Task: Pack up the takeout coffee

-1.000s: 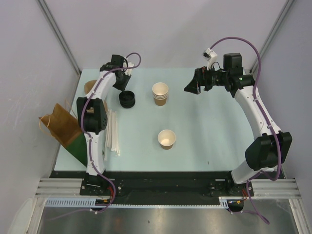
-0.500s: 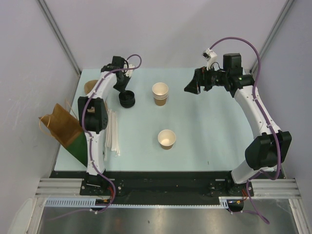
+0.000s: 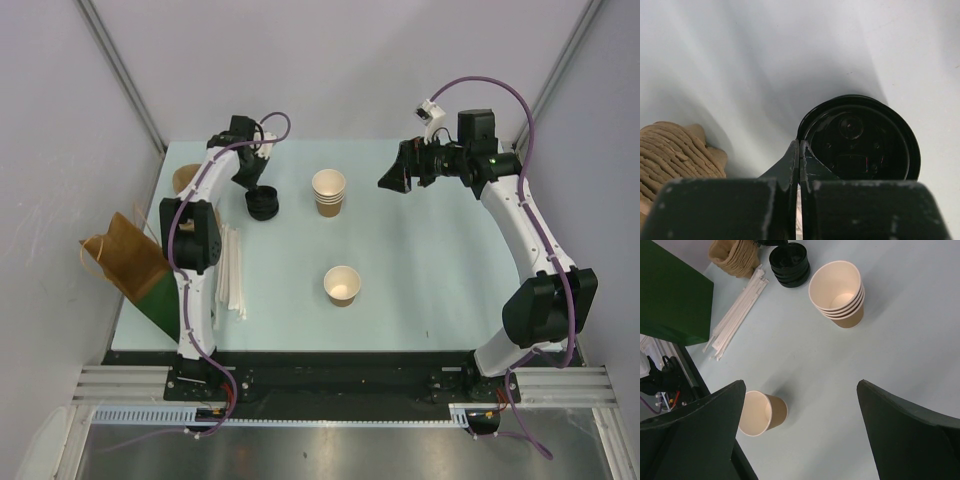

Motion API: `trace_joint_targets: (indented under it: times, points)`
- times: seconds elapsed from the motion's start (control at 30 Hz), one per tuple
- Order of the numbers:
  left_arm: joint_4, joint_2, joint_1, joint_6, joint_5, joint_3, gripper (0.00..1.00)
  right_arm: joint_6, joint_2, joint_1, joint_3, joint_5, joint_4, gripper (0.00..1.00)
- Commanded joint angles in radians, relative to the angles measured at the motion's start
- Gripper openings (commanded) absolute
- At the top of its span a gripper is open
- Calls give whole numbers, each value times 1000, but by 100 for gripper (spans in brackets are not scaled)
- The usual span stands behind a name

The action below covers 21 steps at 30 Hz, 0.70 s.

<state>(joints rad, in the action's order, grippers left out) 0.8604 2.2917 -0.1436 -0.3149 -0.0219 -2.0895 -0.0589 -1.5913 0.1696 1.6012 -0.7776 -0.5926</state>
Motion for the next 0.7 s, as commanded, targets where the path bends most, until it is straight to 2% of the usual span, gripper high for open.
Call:
trace_joint_targets:
  times: [0.0,0.47,0.5,0.57,0.6,0.67]
  points:
    - [8,-72,4,0,13,3,0,11,10,-4,32,-18,36,100]
    - [44,-133,1,0,54,-3,0,14,17,-4,32,-26,37,100]
    - [52,-118,-1,-3,54,-13,17,14,19,-4,34,-26,39,100]
    - [63,-107,-1,0,50,-18,35,14,19,-4,34,-25,37,99]
    - [63,-101,-1,0,50,-18,39,14,17,-5,34,-23,36,99]
    - [63,-92,-1,-3,45,-15,38,14,17,-5,34,-25,37,100]
